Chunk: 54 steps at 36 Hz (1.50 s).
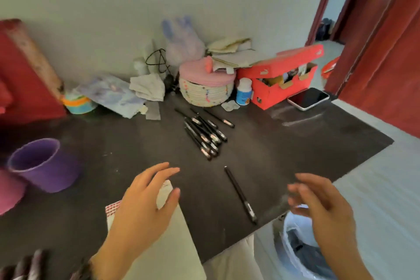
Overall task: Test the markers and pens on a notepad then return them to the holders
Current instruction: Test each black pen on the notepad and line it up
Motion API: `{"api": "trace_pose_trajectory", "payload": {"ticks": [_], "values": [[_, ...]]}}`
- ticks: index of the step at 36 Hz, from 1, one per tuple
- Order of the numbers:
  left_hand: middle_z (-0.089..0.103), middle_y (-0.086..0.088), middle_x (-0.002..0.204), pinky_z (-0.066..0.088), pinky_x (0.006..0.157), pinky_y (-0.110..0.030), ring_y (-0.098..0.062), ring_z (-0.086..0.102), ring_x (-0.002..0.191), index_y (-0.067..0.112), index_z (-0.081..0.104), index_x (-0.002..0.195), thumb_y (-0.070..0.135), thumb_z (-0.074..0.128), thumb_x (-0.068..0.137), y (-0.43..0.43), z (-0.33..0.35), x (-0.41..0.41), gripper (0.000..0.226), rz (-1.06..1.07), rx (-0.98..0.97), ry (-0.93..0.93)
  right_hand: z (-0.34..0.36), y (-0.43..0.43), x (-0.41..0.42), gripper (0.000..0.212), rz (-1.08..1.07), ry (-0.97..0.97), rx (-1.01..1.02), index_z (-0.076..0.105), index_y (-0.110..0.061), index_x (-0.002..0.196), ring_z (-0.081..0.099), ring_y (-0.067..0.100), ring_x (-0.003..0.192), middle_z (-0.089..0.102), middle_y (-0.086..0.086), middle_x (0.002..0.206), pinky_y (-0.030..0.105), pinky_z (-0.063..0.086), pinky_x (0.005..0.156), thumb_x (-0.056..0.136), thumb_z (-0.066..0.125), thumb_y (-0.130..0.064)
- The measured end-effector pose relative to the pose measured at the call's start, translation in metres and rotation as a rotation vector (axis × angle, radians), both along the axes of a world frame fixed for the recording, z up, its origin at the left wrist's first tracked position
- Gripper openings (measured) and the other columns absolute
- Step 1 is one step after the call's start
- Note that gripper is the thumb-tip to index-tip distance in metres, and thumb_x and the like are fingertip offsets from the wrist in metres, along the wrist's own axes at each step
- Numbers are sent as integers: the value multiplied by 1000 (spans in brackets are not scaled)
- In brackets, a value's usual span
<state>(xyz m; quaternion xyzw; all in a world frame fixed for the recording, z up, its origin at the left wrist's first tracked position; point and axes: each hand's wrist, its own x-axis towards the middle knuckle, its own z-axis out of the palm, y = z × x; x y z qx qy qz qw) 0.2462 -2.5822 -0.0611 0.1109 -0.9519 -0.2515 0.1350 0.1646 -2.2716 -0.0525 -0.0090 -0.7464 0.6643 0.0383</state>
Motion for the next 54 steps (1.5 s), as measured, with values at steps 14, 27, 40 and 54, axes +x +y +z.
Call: {"api": "trace_pose_trajectory", "payload": {"ticks": [14, 27, 40, 54], "values": [[42, 10, 152, 19, 120, -36, -14, 34, 143, 34, 54, 139, 38, 57, 95, -41, -56, 105, 44, 392, 14, -66, -12, -150, -94, 16, 573, 238, 857, 60, -46, 102, 64, -6, 77, 71, -21, 90, 16, 42, 65, 93, 64, -34], [41, 8, 154, 12, 120, -35, -14, 30, 146, 36, 51, 140, 49, 37, 98, -39, -62, 107, 47, 390, -61, -34, -13, -205, -112, 34, 445, 356, 1471, 59, -26, 109, 63, 30, 100, 60, -1, 110, 35, 41, 70, 95, 49, -55], [34, 14, 156, 7, 121, -32, -8, 22, 148, 42, 42, 144, 57, 20, 95, -38, -61, 108, 56, 383, -43, -57, -4, -197, -77, 21, 599, 140, 897, 64, -23, 98, 65, 10, 66, 68, -6, 77, 26, 44, 57, 101, 51, -39], [51, 33, 127, 38, 101, -16, 9, 43, 121, 51, 37, 136, 64, 45, 88, 4, -22, 100, 50, 137, 176, 3, -28, -183, 67, 10, 674, -292, -173, 71, -7, 97, 76, 32, 82, 77, 16, 91, 29, 59, 60, 91, 67, 1]]}}
